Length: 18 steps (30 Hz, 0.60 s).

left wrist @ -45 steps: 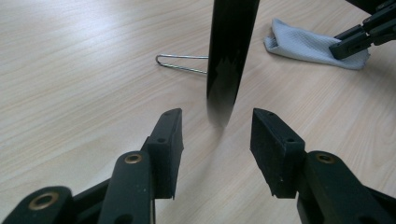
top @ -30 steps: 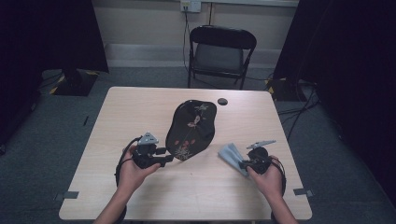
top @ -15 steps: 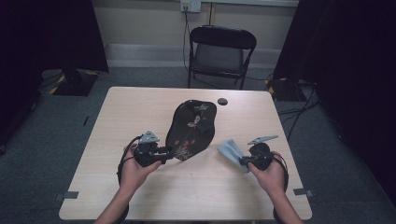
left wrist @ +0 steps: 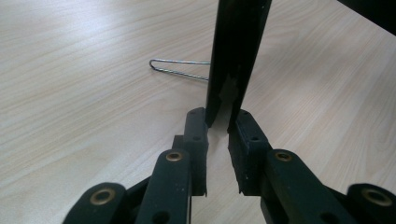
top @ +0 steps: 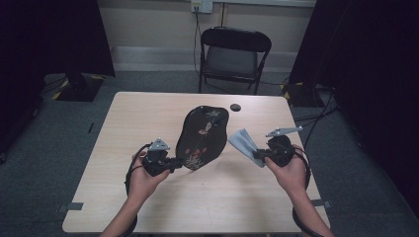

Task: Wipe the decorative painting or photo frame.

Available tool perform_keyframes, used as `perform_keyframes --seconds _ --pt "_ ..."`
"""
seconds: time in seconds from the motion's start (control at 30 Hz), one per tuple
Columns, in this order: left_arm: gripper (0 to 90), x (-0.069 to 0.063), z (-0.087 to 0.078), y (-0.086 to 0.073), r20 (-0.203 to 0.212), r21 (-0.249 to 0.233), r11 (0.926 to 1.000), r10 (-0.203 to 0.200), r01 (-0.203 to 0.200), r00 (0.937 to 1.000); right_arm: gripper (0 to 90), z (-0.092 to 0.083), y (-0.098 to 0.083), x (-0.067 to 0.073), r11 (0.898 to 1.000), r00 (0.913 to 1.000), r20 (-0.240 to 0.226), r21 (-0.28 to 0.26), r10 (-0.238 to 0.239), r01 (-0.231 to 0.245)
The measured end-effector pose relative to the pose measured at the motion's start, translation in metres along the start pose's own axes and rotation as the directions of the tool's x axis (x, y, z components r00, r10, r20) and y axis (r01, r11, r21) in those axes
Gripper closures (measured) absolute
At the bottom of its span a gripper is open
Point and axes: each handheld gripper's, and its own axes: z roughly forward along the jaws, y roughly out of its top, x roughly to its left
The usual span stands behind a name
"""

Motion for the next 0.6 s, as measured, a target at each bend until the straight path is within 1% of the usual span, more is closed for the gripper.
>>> perform_keyframes --seconds 0.03,0.07,0.1,0.13,0.17,0.2,0.23,0.3,0.33,0.37,0.4,0.47,0.53,0.57,0.6 --pt "77.9 0.0 0.0 0.0 0.01 0.001 1.0 0.0 0.0 1.0 83.0 -0.005 0.009 0.0 1.0 1.0 -0.009 -0.028 -0.002 0.001" --pt "78.2 0.0 0.0 0.0 0.01 0.001 1.0 0.0 0.0 1.0 83.0 -0.005 0.009 0.0 1.0 1.0 -0.009 -0.028 -0.002 0.001" --pt "78.2 -0.001 0.0 0.0 0.011 0.005 1.0 0.0 0.0 0.9999 83.0 -0.008 0.014 0.001 0.999 0.9999 -0.01 -0.041 -0.004 0.004" --pt "78.2 -0.001 0.0 0.0 0.009 0.006 1.0 0.003 -0.003 1.0 83.0 -0.011 0.02 0.003 0.999 0.9999 -0.013 -0.052 -0.008 0.007" --pt "78.4 -0.002 0.0 0.0 0.007 0.008 1.0 0.002 -0.002 1.0 83.0 -0.014 0.031 0.005 0.997 0.9998 -0.01 -0.071 -0.015 0.014" --pt "78.4 -0.002 0.0 0.0 0.007 0.008 1.0 0.002 -0.002 1.0 83.0 -0.014 0.031 0.005 0.997 0.9998 -0.01 -0.071 -0.015 0.014" --pt "78.5 -0.002 0.0 0.0 0.011 0.01 0.9999 0.0 0.0 0.9999 83.0 -0.015 0.04 0.008 0.996 0.9996 0.007 -0.086 -0.027 0.028" --pt "78.5 -0.002 0.0 0.0 0.01 0.014 0.9999 0.0 -0.001 1.0 83.0 -0.014 0.051 0.011 0.995 0.9995 0.01 -0.092 -0.03 0.031" --pt "78.6 -0.002 0.0 0.0 0.01 0.014 0.9999 0.0 -0.001 1.0 83.0 -0.014 0.051 0.011 0.995 0.9995 0.01 -0.092 -0.03 0.031" --pt "78.6 -0.003 0.0 0.001 0.008 0.016 0.9999 0.004 -0.004 1.0 83.0 -0.014 0.062 0.014 0.993 0.999 0.011 -0.109 -0.042 0.043" --pt "78.6 -0.003 0.0 0.001 0.008 0.016 0.9999 0.004 -0.004 1.0 82.9 -0.015 0.067 0.015 0.991 0.9986 0.01 -0.12 -0.051 0.052" --pt "78.6 -0.002 0.0 0.001 0.014 0.017 0.9998 0.005 -0.005 0.9999 82.9 -0.015 0.076 0.018 0.99 0.998 0.016 -0.127 -0.06 0.062" --pt "78.6 -0.001 0.0 0.001 0.016 0.019 0.9998 0.002 -0.003 0.9999 82.9 -0.013 0.079 0.019 0.99 0.9978 0.01 -0.125 -0.065 0.066" --pt "78.6 -0.001 -0.001 0.001 0.019 0.021 0.9998 0.006 -0.006 0.9998 83.0 -0.007 0.083 0.019 0.991 0.997 0.021 -0.108 -0.075 0.076" --pt "78.6 -0.001 0.0 0.001 0.019 0.019 0.9998 0.005 -0.006 0.9998 83.0 -0.007 0.083 0.019 0.991 0.997 0.021 -0.108 -0.075 0.076"
